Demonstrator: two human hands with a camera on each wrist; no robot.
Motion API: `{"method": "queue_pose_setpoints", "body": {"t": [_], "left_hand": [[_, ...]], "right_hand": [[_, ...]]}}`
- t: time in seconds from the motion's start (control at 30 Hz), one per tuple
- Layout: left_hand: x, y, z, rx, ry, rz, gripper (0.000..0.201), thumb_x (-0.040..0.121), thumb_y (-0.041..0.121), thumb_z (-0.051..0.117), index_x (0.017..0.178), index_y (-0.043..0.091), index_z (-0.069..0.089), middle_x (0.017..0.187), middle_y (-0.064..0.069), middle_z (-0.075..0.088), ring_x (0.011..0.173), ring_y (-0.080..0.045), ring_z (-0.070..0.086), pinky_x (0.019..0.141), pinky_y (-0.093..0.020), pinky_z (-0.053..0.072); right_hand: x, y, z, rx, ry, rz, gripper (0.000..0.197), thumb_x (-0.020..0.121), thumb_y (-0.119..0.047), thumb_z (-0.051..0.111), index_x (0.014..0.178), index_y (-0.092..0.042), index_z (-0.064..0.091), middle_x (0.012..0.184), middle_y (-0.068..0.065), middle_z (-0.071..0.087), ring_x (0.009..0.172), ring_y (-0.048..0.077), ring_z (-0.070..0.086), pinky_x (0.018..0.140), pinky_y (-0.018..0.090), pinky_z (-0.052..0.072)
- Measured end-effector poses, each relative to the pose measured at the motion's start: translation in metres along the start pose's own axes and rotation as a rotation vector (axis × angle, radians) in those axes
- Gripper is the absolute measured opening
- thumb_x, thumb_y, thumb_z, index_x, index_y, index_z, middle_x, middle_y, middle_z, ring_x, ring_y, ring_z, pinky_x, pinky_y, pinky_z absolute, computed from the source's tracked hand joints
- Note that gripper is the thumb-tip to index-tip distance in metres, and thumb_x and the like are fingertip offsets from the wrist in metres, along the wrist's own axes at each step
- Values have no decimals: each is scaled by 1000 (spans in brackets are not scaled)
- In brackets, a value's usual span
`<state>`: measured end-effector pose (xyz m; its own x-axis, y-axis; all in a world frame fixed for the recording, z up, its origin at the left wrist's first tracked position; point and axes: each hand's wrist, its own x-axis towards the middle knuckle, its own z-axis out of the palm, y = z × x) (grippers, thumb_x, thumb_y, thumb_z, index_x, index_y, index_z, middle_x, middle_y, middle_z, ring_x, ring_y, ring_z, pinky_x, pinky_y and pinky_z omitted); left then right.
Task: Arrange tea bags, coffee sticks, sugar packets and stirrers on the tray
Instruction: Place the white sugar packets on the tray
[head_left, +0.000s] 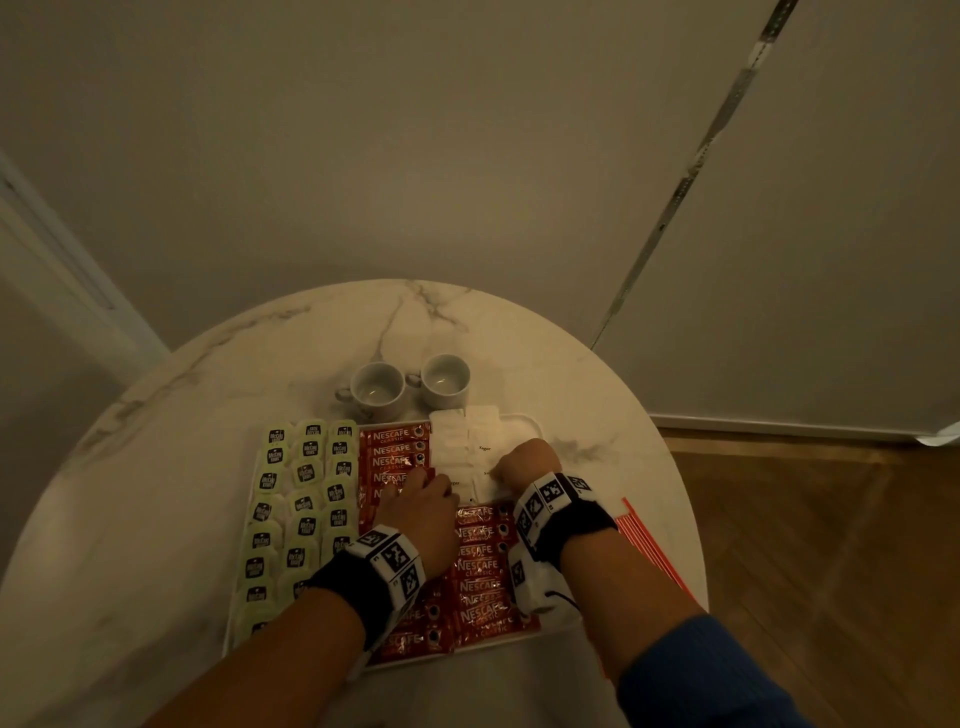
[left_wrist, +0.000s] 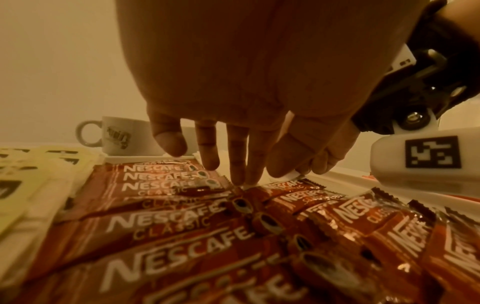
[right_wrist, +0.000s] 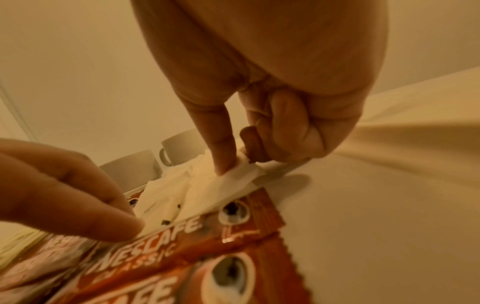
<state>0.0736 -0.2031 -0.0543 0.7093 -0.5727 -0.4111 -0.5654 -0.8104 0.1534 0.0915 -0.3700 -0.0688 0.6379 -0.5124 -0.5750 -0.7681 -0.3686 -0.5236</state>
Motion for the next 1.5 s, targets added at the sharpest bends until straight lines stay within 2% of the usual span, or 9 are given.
{"method": "queue_pose_setpoints", "body": {"t": [0.03, 0.1, 0.2, 0.3, 0.83, 1.0, 1.2, 1.33, 1.5], "left_hand": [[0, 0, 0, 1, -1, 0, 45, 89, 34, 49, 133, 23, 49, 138, 5, 38, 130, -23, 25, 104, -50, 30], [0, 0, 1, 0, -3, 0, 45, 89, 35, 49, 133, 23, 49, 138, 5, 38, 130, -23, 25, 104, -50, 30], [0, -1, 1, -17, 0, 1, 43, 89, 34, 49, 131, 23, 50, 137, 6, 39, 129, -22, 25, 104, -49, 29], [1, -1, 1, -19, 0, 0, 43, 89, 33, 49, 130, 24, 50, 136, 6, 39, 129, -22, 25, 105, -50, 29], [3, 0, 4, -7, 12, -6, 40, 88, 33, 49, 127, 23, 53, 133, 6, 40, 128, -22, 26, 102, -50, 28], [4, 0, 3, -8, 10, -4, 38, 88, 35, 51, 124, 24, 55, 131, 6, 42, 127, -22, 26, 103, -50, 29], [3, 0, 1, -15, 10, 3, 37, 89, 33, 50, 124, 24, 55, 132, 5, 41, 128, -23, 26, 104, -51, 28], [3, 0, 0, -7, 5, -2, 38, 88, 33, 47, 125, 23, 55, 132, 5, 41, 127, -22, 27, 101, -49, 30], [2, 1, 0, -6, 4, -8, 38, 88, 32, 48, 125, 23, 54, 132, 5, 41, 128, -22, 26, 103, -49, 29]], "right_hand": [[-1, 1, -1, 70, -1, -17, 35, 96, -25, 54, 126, -9, 61, 125, 9, 62, 118, 26, 56, 84, 22, 47], [-4, 5, 0, -170, 6, -128, 33, 100, -23, 46, 126, -11, 62, 125, 7, 63, 118, 25, 56, 99, 29, 43], [-3, 1, -5, 18, -11, -74, 29, 95, -22, 55, 117, -5, 65, 114, 6, 66, 108, 24, 61, 85, 26, 48], [-2, 0, -3, -193, 10, -105, 25, 82, -27, 67, 95, -6, 66, 96, 10, 64, 83, 20, 59, 57, 22, 42], [-9, 6, 7, -264, -2, -179, 24, 82, -28, 68, 91, -6, 65, 99, 10, 67, 92, 24, 64, 71, 28, 47], [-5, 2, 11, -219, -23, -144, 16, 80, -22, 69, 76, -10, 59, 84, 8, 61, 79, 22, 58, 68, 29, 48], [-2, 4, 4, -183, -52, -123, 36, 79, -21, 73, 57, -13, 45, 62, 1, 47, 67, 17, 50, 48, 20, 33], [0, 8, -2, -106, -33, -129, 42, 78, -19, 75, 50, -15, 43, 55, 0, 47, 54, 14, 45, 53, 24, 38], [1, 6, 0, -64, 10, -145, 38, 78, -25, 75, 56, -18, 44, 60, -1, 50, 62, 16, 50, 61, 28, 42]]}}
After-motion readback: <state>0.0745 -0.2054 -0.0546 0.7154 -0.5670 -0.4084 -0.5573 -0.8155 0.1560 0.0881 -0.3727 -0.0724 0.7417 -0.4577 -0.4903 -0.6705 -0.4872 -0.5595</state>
